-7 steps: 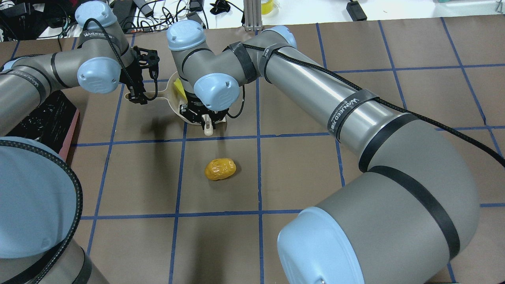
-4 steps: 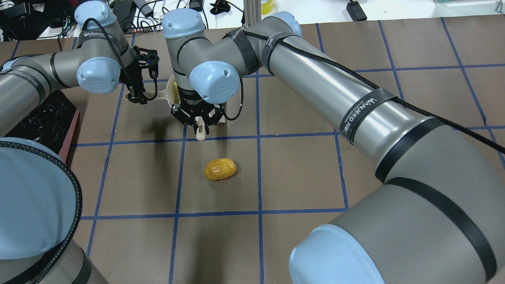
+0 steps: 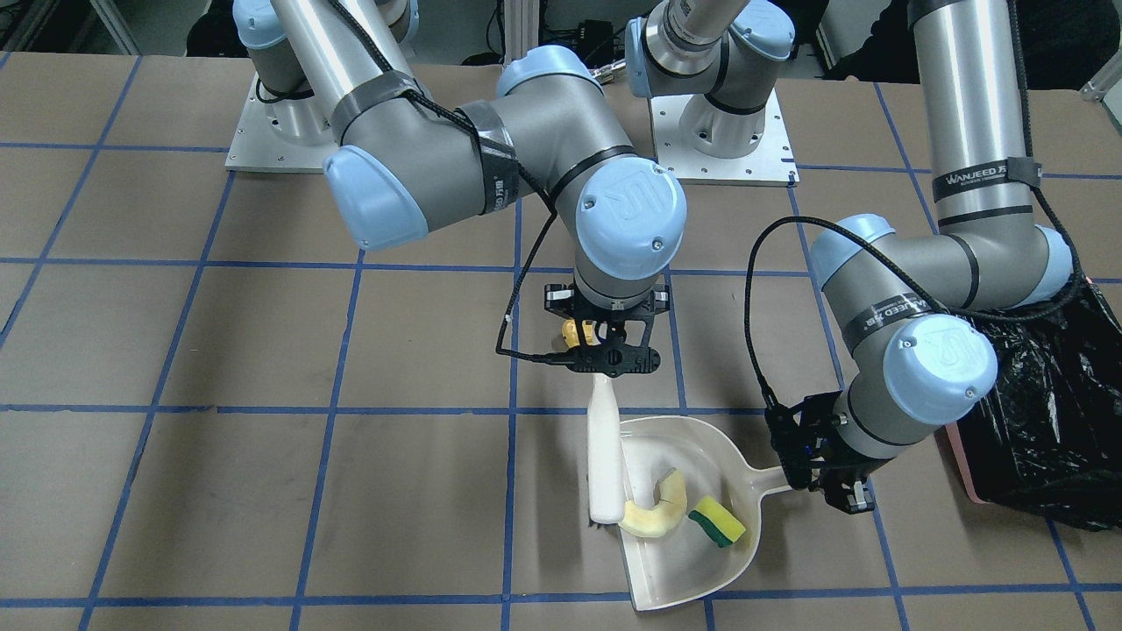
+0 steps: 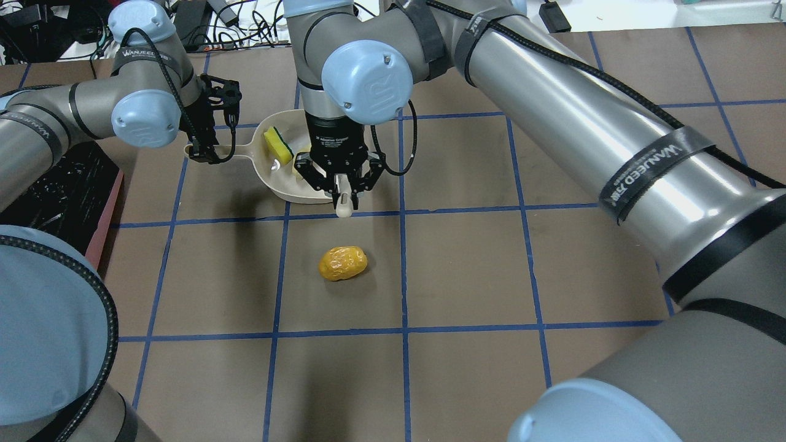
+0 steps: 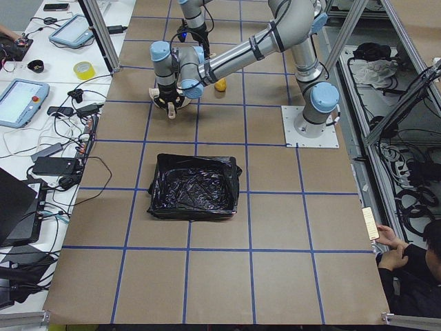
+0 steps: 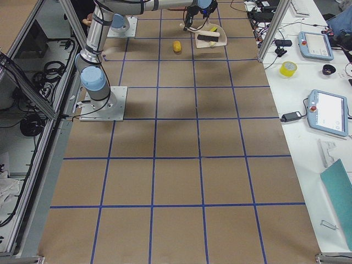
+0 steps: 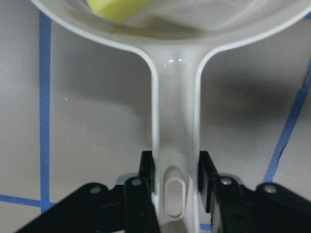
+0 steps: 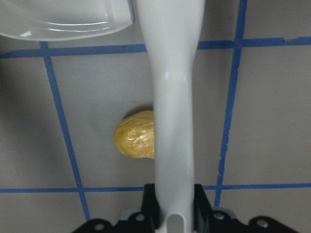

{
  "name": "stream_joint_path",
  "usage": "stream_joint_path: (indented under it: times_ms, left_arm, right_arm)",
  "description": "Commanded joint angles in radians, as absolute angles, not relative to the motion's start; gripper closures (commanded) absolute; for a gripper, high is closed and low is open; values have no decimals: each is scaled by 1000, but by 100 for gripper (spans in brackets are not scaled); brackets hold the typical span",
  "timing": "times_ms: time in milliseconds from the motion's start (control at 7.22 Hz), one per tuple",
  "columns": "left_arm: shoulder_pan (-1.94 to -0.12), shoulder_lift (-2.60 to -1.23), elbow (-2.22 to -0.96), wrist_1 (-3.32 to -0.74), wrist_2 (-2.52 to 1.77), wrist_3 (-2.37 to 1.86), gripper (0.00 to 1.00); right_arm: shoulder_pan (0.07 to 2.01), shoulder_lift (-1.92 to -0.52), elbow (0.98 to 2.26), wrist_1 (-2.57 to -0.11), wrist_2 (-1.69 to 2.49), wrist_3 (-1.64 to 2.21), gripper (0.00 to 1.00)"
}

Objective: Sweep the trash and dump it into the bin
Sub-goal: 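Move the brush with the right gripper behind the yellow potato toy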

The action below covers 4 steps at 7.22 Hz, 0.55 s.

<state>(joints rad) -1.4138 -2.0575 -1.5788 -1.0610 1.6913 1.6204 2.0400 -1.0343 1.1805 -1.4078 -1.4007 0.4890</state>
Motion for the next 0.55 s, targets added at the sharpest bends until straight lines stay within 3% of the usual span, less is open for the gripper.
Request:
stream_joint_path:
  times_ms: [0, 416]
  left_arm:
    - [-1363, -1995, -1656, -1058, 1718, 1760, 100]
    - [-1293, -1857, -1839, -1039, 1735, 1893, 100]
  right_arm:
    - [2023, -1185, 1369, -1338, -1439, 526, 100]
    - [2035, -1420, 1712, -1408, -1405, 758, 100]
